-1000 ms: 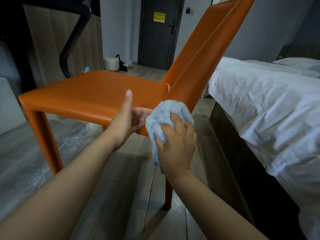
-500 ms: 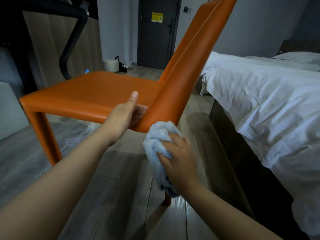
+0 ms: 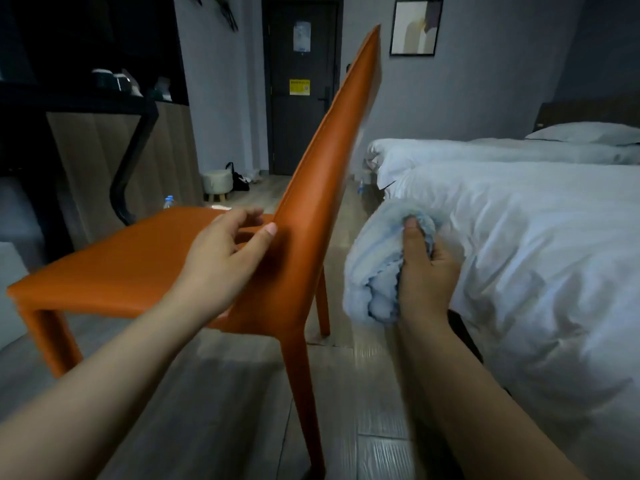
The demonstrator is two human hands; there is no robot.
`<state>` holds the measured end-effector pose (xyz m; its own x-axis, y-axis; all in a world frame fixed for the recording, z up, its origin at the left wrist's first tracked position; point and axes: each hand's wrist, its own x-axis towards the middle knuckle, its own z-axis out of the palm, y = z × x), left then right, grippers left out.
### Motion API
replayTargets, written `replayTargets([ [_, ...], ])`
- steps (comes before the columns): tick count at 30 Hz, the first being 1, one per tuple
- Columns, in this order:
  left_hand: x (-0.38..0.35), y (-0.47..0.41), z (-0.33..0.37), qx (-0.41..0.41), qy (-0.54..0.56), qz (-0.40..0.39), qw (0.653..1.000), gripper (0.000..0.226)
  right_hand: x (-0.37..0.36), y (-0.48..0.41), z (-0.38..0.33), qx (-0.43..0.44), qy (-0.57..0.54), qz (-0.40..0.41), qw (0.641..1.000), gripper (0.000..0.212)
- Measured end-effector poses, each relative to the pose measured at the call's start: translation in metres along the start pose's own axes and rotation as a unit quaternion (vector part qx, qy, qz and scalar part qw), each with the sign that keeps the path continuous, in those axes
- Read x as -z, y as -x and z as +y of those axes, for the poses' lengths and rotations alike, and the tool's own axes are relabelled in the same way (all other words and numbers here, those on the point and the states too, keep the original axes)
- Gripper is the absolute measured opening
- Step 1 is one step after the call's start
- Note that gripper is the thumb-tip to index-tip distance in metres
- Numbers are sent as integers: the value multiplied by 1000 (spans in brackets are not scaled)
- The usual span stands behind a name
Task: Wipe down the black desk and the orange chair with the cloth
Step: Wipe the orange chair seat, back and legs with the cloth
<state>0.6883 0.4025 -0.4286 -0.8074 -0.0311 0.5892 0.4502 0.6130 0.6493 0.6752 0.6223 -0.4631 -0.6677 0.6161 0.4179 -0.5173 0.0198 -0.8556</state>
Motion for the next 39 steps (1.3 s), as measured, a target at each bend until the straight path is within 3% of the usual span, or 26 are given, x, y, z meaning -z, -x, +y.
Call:
replayTargets([
  [2,3,-18,25,-46,-31,6,998,45,-5,-27,-21,11,-16,-3,1000,20],
  [9,0,-73,87,-100,-62,34,993,48,-38,-92,-82,33,-52,-34,998,31],
  [15,-13,-94,97,-84,-50,72,993,8,-70,-120,-108,70,-69,-49,994,29],
  [19,-16,-95,91,-103,-44,81,990,9,-84,-128,-105,77,-69,-84,991,24],
  [27,-18,-98,85,-112,-11,94,989,11,-86,-123,-81,88,-45,-115,988,34],
  [36,-21,-96,84,-115,-5,106,988,8,-76,-89,-39,28,-73,-133,988,19],
  [39,-22,-96,85,-115,-11,112,987,8,-74,-75,-25,3,-62,-128,990,26],
])
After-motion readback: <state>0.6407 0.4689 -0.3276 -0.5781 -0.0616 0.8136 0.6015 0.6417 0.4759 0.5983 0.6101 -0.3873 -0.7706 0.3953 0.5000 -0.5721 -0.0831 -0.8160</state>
